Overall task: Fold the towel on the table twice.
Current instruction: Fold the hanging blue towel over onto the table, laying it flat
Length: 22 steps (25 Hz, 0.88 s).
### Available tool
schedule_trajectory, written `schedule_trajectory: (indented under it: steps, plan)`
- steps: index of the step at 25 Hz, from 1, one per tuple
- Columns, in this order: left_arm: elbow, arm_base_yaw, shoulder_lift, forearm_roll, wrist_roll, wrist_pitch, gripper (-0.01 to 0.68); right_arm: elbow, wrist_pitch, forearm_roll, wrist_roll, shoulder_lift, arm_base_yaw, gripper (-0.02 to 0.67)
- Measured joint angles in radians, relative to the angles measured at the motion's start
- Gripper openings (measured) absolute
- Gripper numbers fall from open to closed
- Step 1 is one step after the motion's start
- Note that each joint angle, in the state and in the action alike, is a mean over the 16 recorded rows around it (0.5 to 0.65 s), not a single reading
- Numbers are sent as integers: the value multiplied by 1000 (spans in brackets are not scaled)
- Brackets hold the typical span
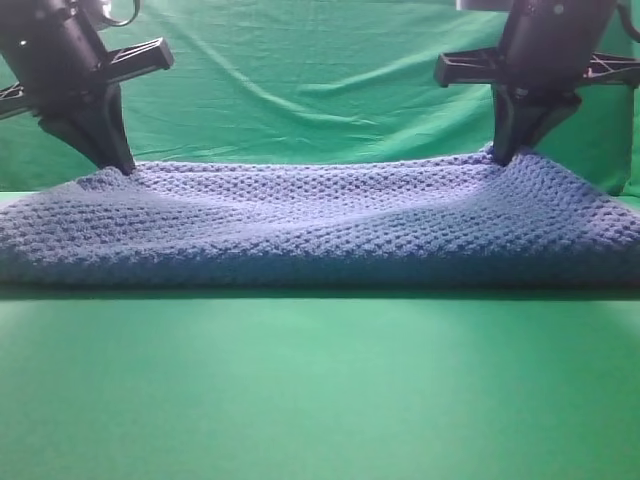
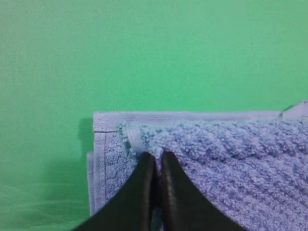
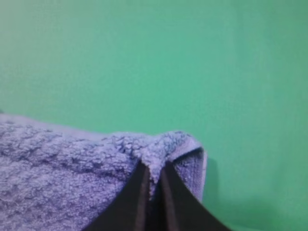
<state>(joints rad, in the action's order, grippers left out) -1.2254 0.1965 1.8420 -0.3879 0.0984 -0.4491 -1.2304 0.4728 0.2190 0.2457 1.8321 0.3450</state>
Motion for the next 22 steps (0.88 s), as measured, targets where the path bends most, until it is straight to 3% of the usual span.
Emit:
schedule_trajectory:
  steps: [7,12,16,22]
  plan:
    - [-10,-2,-5,58,0,-40,367,-11,19,4,-1,-16,-2,396]
    - [-53,-3,-46,93,0,-150,479,-40,104,6,-1,-81,-3,525]
    - [-117,-3,-98,102,0,-287,423,-69,201,5,-1,-170,-3,494]
    - [-229,-3,-208,98,0,-497,190,-106,352,0,-1,-351,-3,269]
